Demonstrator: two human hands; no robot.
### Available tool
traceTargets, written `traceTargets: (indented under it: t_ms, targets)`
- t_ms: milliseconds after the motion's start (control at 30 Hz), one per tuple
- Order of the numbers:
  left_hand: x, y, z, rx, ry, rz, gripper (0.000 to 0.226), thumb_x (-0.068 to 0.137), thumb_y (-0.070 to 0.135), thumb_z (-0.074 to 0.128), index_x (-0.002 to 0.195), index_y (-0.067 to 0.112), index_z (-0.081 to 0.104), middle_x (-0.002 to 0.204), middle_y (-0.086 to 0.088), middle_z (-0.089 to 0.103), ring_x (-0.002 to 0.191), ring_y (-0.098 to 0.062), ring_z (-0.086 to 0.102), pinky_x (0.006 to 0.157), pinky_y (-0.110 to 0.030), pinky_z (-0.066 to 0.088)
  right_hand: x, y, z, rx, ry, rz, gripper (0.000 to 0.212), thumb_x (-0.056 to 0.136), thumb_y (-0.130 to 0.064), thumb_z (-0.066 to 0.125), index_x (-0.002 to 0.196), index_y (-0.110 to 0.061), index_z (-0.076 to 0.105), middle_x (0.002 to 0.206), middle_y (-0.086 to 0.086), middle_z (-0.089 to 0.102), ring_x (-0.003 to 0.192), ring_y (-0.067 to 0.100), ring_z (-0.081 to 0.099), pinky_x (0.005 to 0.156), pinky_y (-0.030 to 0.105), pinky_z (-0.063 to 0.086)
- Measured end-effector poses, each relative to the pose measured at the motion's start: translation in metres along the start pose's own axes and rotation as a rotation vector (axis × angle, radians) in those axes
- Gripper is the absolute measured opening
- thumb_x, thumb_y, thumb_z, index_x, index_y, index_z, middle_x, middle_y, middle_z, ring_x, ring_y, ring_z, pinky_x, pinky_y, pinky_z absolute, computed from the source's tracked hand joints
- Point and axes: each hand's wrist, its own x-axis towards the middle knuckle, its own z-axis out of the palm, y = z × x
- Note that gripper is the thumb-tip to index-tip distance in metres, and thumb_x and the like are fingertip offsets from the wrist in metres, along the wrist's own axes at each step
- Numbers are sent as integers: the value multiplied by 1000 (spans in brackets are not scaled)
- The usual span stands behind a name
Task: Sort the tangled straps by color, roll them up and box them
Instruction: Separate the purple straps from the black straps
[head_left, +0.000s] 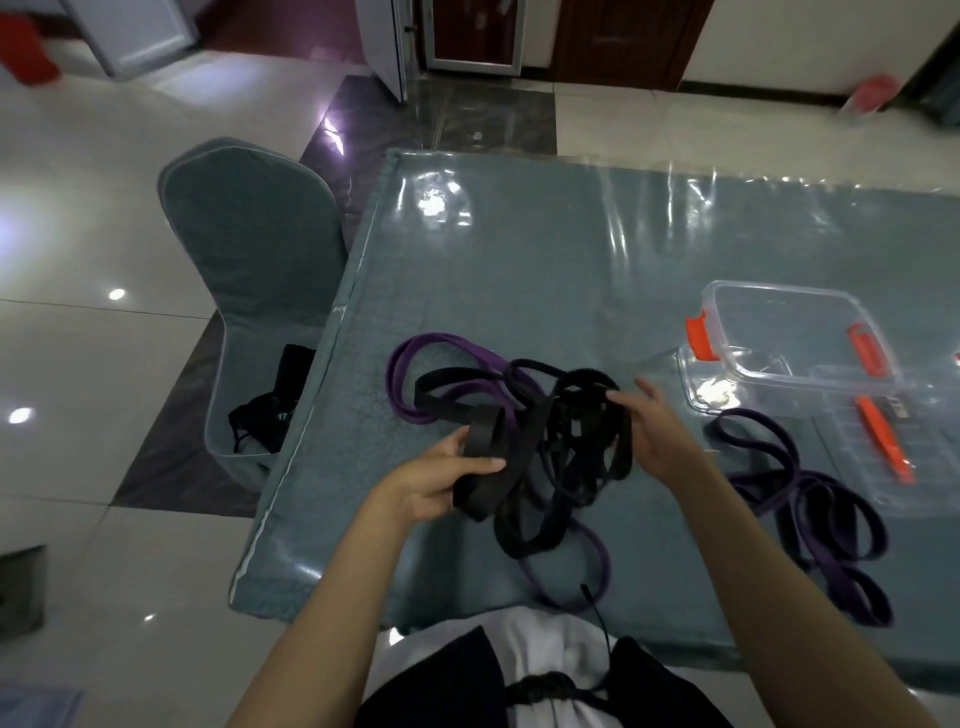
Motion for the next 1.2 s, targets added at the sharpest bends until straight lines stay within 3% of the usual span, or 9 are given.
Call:
traceTargets:
  t_ms: [133, 233, 467, 533, 633, 767, 933, 1033, 1200]
  targets:
    - [24, -2, 59, -117, 146, 56, 48, 94, -1, 74, 134, 16, 54, 115, -10, 79, 100, -29, 78, 78, -50, 66, -10, -13, 1, -202, -148, -39, 72, 96, -23, 75, 157, -30, 39, 126, 9, 73, 102, 13, 77, 83, 29, 61]
    - [41, -11, 112, -21, 241, 198, 70, 92, -11, 71, 151, 15, 44, 139, -18, 66, 126, -34, 66, 105, -50, 56, -15, -9, -1, -445, -325, -88, 70, 89, -29, 82, 151, -24, 51, 137, -2, 68, 116, 5, 71, 94, 25, 58]
    - [55, -30, 139, 185, -138, 32, 103, 93, -4, 68, 168, 38, 11, 155, 1, 50, 136, -19, 54, 107, -29, 52, -13, 10, -39, -670, -216, -157, 89, 73, -3, 93, 151, -18, 53, 139, 6, 68, 129, 22, 64, 112, 45, 51]
    - [57, -38, 134, 362, -50, 79, 93, 94, 7, 72, 166, 35, 20, 156, 1, 49, 139, -18, 52, 109, -25, 48, -10, 18, -38, -710, -198, -227, 87, 72, 7, 90, 149, -16, 56, 137, 3, 68, 127, 19, 64, 112, 41, 51]
    - [69, -48, 114, 581, 486, 353, 45, 93, 12, 73, 137, 18, 69, 136, -6, 62, 128, -23, 60, 111, -30, 47, -2, 16, -40, -776, -69, -325, 83, 74, 20, 76, 147, -15, 58, 127, 3, 70, 123, 26, 66, 103, 32, 51]
    - [80, -48, 73, 484, 769, 214, 35, 89, 16, 77, 120, 13, 60, 122, -7, 64, 114, -26, 64, 100, -40, 54, 6, 5, -45, -1036, 9, -511, 84, 73, 9, 75, 149, -24, 59, 128, 3, 74, 120, 27, 69, 97, 29, 47]
    - [95, -63, 56, 524, 640, 3, 53, 91, 29, 81, 133, 10, 55, 127, -1, 65, 116, -26, 65, 96, -32, 52, 15, 3, -41, -1325, 60, -653, 84, 77, -6, 75, 153, -31, 49, 133, 0, 70, 118, 33, 65, 97, 43, 53]
    - [105, -64, 50, 620, 519, -9, 34, 94, 17, 76, 126, 10, 69, 122, -7, 74, 111, -25, 69, 98, -36, 56, 22, 9, -43, -1399, 71, -581, 82, 79, -10, 74, 153, -31, 45, 131, 3, 69, 117, 35, 64, 94, 46, 52]
    - [96, -44, 29, 287, 534, -9, 22, 93, -2, 59, 105, 8, 75, 103, -14, 79, 97, -29, 71, 89, -39, 59, 38, 22, -51, -1240, 105, -412, 76, 79, -8, 76, 145, -34, 49, 125, 2, 71, 113, 32, 68, 86, 34, 48]
